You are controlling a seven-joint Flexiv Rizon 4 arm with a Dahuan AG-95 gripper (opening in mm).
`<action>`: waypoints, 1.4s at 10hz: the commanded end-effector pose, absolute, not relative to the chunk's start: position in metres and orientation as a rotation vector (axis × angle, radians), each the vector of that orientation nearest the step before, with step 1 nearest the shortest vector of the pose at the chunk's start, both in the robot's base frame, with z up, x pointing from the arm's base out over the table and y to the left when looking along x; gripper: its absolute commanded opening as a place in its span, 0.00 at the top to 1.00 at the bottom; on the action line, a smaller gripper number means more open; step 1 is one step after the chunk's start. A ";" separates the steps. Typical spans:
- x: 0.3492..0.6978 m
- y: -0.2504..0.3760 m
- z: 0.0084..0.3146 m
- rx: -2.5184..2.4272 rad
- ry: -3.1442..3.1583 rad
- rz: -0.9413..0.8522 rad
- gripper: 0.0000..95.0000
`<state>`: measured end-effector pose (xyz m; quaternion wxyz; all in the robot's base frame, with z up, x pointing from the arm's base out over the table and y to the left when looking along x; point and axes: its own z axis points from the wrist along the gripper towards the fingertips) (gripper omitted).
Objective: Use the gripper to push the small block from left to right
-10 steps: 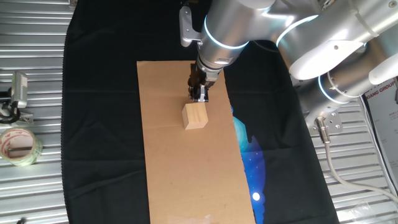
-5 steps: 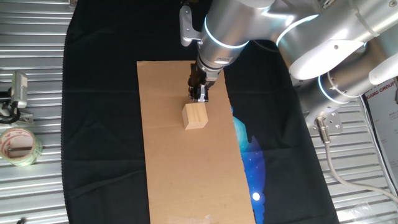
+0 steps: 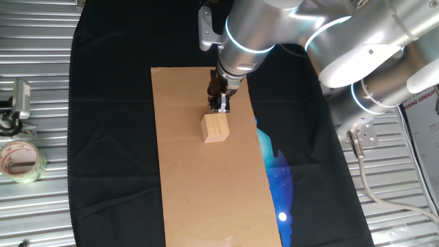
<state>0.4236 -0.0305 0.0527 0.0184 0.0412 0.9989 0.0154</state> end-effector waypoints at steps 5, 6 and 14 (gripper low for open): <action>0.423 -0.029 0.057 0.122 3.107 0.054 1.00; 0.421 -0.029 0.061 0.118 3.110 0.056 1.00; 0.422 -0.030 0.068 0.119 3.126 0.051 1.00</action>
